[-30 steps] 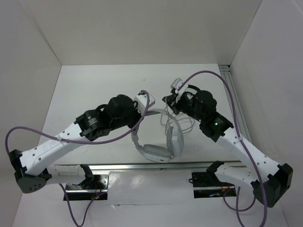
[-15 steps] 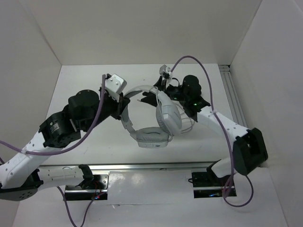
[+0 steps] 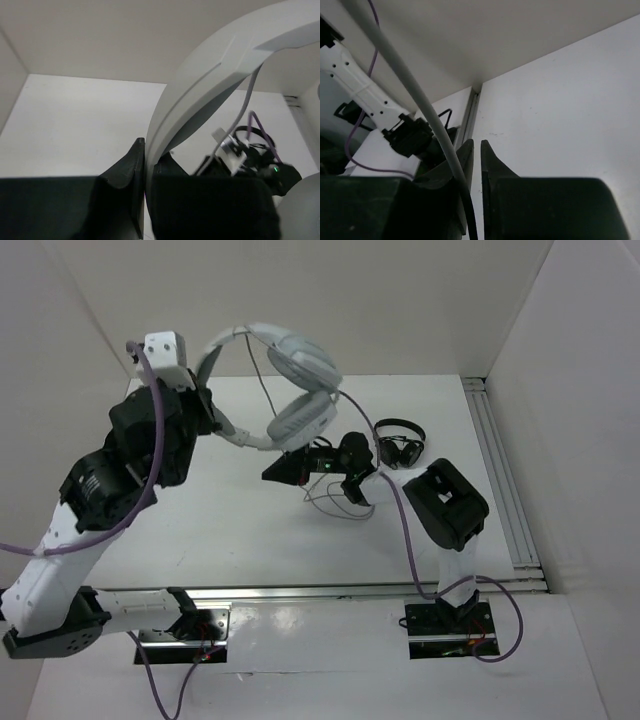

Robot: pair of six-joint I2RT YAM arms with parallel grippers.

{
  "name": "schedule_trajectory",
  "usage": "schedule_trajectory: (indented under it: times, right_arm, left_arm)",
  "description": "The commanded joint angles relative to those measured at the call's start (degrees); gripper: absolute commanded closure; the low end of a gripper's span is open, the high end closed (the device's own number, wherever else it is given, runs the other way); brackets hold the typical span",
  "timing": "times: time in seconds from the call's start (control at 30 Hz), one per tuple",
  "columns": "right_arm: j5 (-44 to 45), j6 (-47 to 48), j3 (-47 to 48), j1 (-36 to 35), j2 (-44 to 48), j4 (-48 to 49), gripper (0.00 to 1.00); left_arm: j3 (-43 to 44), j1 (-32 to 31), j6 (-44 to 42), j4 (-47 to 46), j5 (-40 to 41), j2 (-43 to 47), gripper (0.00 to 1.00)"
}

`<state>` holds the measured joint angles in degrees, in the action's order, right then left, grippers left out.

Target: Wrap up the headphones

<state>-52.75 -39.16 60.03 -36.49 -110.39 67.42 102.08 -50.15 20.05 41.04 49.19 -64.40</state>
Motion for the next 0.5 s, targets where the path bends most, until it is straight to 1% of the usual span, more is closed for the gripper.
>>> schedule_trajectory:
  times: [0.0,0.03,0.07,0.1,0.13,0.17,0.2,0.23,0.27,0.3,0.33,0.37,0.4,0.43,0.47]
  right_arm:
    - [-0.25,-3.21,-3.22,-2.26,-0.35,15.54,0.82]
    - [0.45,-3.21,-5.08,-2.27,0.26,16.16,0.8]
    - [0.46,-3.21,-7.1,-2.79,1.39,16.78,0.8]
    - [0.46,-2.51,-10.6,-3.32,2.1,17.48,0.8]
    - [0.46,-1.89,-12.46,-3.32,2.98,17.48,0.8]
    - [0.46,-1.11,-14.22,-3.93,5.6,17.48,0.83]
    - [1.59,-0.05,-17.72,-4.46,7.36,14.7,0.86]
    - [2.47,3.87,-19.23,-4.47,9.29,12.06,0.89]
    - [3.26,6.26,-20.29,-6.21,11.49,8.73,0.94]
    - [5.18,8.63,-20.91,-7.09,15.6,0.78,1.0]
    - [6.25,13.36,-21.53,-8.15,17.73,-2.87,1.0]
    - [7.3,15.32,-21.53,-10.42,21.67,-6.47,1.0]
    - [9.4,17.34,-20.75,-11.31,23.62,-13.73,1.0]
    - [10.73,21.28,-19.96,-12.37,25.47,-17.72,1.0]
    - [11.78,23.05,-18.99,-13.25,27.14,-21.33,1.0]
  left_arm:
    - [7.32,9.49,4.82,-3.08,3.93,-5.61,1.0]
    - [9.26,12.68,4.82,-0.72,1.37,-7.47,1.0]
    - [13.28,16.1,4.82,0.35,-1.7,-9.49,1.0]
    - [15.41,19.18,4.82,1.93,-6.77,-14.39,1.0]
    - [17.69,25.39,5.43,3.51,-9.61,-16.87,1.0]
    - [21.89,28.24,6.04,7.18,-12.07,-19.42,1.0]
    - [22.71,30.35,6.05,7.74,-14.8,-21.53,1.0]
    - [22.72,33.86,6.05,7.74,-16.04,-24.17,1.0]
    - [22.72,35.2,8.05,7.74,-17.01,-25.15,1.0]
    - [22.72,36.34,8.85,7.74,-17.72,-26.12,1.0]
    - [22.2,36.96,9.65,8.35,-17.03,-27.08,1.0]
    - [21.32,36.97,10.96,8.36,-15.8,-28.75,1.0]
    - [20.62,36.97,11.75,8.88,-13.96,-29.46,1.0]
    - [19.83,36.97,12.37,9.67,-12.9,-29.99,1.0]
    - [19.21,36.97,14.21,10.46,-12.11,-30.52,1.0]
